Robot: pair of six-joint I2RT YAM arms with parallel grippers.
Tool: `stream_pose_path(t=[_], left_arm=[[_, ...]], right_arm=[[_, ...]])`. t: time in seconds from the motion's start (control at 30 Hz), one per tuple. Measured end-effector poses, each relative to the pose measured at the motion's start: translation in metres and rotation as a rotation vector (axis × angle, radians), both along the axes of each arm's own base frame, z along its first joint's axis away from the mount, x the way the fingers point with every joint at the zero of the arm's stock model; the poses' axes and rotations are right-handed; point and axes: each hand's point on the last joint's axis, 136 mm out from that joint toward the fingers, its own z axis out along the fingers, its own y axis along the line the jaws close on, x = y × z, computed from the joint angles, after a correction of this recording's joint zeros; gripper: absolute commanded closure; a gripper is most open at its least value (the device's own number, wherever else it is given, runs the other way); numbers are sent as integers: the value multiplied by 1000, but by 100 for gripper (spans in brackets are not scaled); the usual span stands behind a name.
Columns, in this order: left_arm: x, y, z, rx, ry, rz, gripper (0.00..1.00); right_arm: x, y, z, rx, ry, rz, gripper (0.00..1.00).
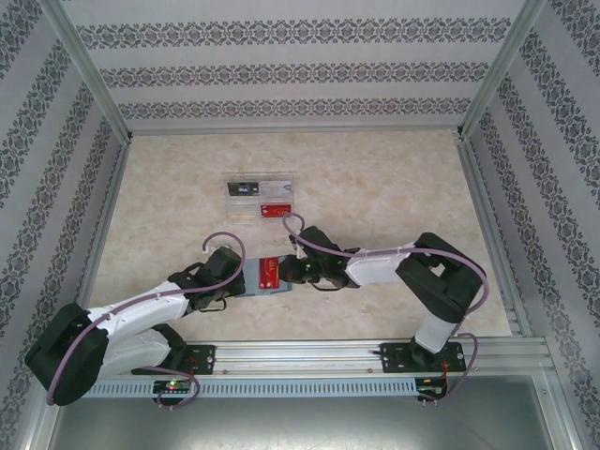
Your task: Take the credit cards out of the card holder
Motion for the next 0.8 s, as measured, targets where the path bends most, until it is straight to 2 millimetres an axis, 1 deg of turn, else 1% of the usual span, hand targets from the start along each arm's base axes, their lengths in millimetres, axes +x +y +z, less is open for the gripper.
stream_pose_path(t=[0.3,0.4,0.5,0.57,0.6,0.67,0.73,0.8], left_arm=[[-1,-1,10,-24,-26,-3,99],[0,-3,17,-47,-46,-10,95],[1,-6,26,-72,-71,-26,88],[1,-7,33,-87,-95,-33,82],[1,-7,37,-95,-107,-36,76],[2,-8,44,-107,-132,-41,69],[2,-8,50,-119,-153,-45,53],[1,-7,54,-126,-167,-48,43]], right_arm=[[2,-27,46,-25,-165,21,100],[3,-40,58,-80,-248,42,100],[10,-49,72,-166,-368,80,100],[16,-51,83,-230,-472,121,100],[18,-49,88,-264,-533,153,100],[20,-46,97,-335,-651,230,100],[25,-43,103,-410,-758,307,100],[34,-39,104,-486,-833,368,100]])
